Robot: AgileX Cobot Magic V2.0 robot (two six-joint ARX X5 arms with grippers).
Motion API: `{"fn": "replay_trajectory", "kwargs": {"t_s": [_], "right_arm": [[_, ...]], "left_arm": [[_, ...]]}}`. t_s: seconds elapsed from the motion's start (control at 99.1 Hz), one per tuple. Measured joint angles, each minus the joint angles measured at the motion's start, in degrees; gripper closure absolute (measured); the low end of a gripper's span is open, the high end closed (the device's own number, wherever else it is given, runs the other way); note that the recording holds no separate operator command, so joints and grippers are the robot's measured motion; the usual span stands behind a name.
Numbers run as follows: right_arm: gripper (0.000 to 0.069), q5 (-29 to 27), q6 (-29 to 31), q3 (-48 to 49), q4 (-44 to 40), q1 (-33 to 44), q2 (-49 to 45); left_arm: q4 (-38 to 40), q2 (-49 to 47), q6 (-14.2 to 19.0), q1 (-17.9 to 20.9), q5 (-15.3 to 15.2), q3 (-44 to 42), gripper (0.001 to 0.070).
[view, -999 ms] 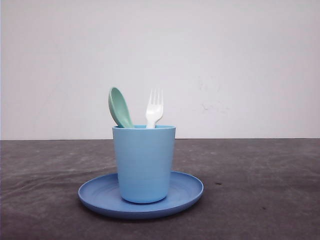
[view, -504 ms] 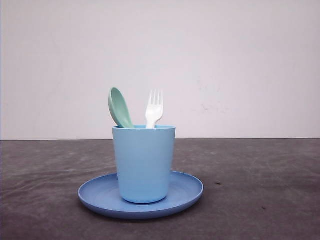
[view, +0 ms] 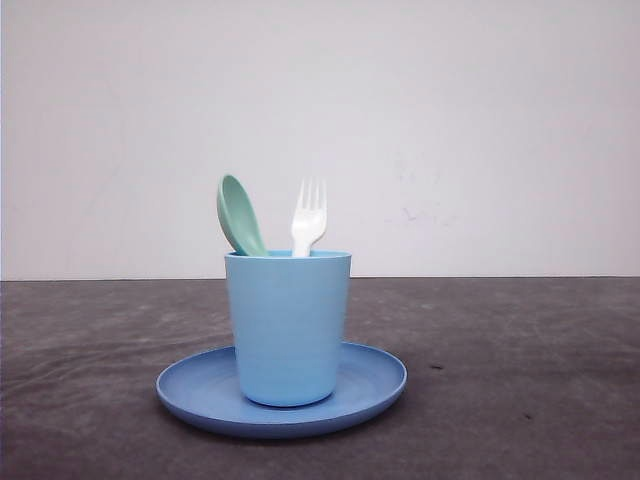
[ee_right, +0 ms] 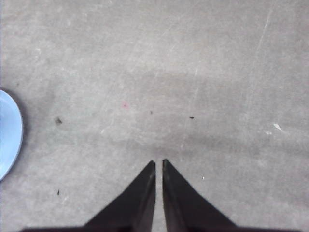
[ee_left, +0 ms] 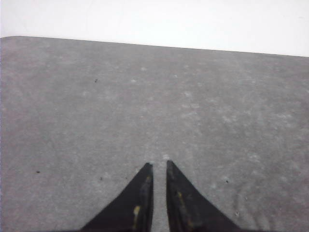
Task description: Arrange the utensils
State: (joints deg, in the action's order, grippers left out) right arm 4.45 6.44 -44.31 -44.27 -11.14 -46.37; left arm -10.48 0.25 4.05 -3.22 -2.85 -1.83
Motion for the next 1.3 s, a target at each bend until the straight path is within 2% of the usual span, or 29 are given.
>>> {"fn": "replay_trajectory", "kwargs": {"t_s": [0.373,0.474,0.535,0.615,0.737,0.847,1.1,1.302], "right_arm": [[0.0668,-0.09,-0.02,0.0,4.83,0.0,0.0],[0.0672,-3.5,-0.5,0.52,8.98,0.39,0.85],[0.0673,-4.7,-0.66,2.25,11.52,1.68,3.74],[0.0673,-2.89,-0.66,6.73,17.18,3.39,8.98],[0.0673,1.4,-0.7,17.09,28.96,5.42,17.9],[0.0673,1.84,-0.7,27.32,35.69,6.91,27.06],[0.0673,2.05,-0.7,43.3,36.87,8.63,45.77],[0.0673,1.79,-1.73,43.45,34.77,8.63,46.12]], "left_arm": [[0.0,0.0,0.0,0.0,0.0,0.0,0.0684],[0.0,0.0,0.02,0.0,0.0,0.0,0.0684],[0.0,0.0,0.02,0.0,-0.02,0.0,0.0684],[0.0,0.0,0.02,0.0,0.0,0.0,0.0684],[0.0,0.0,0.02,0.0,0.0,0.0,0.0684],[0.0,0.0,0.02,0.0,0.0,0.0,0.0684],[-0.02,0.02,0.0,0.0,0.0,0.0,0.0684],[0.0,0.07,0.02,0.0,0.0,0.0,0.0684]]}}
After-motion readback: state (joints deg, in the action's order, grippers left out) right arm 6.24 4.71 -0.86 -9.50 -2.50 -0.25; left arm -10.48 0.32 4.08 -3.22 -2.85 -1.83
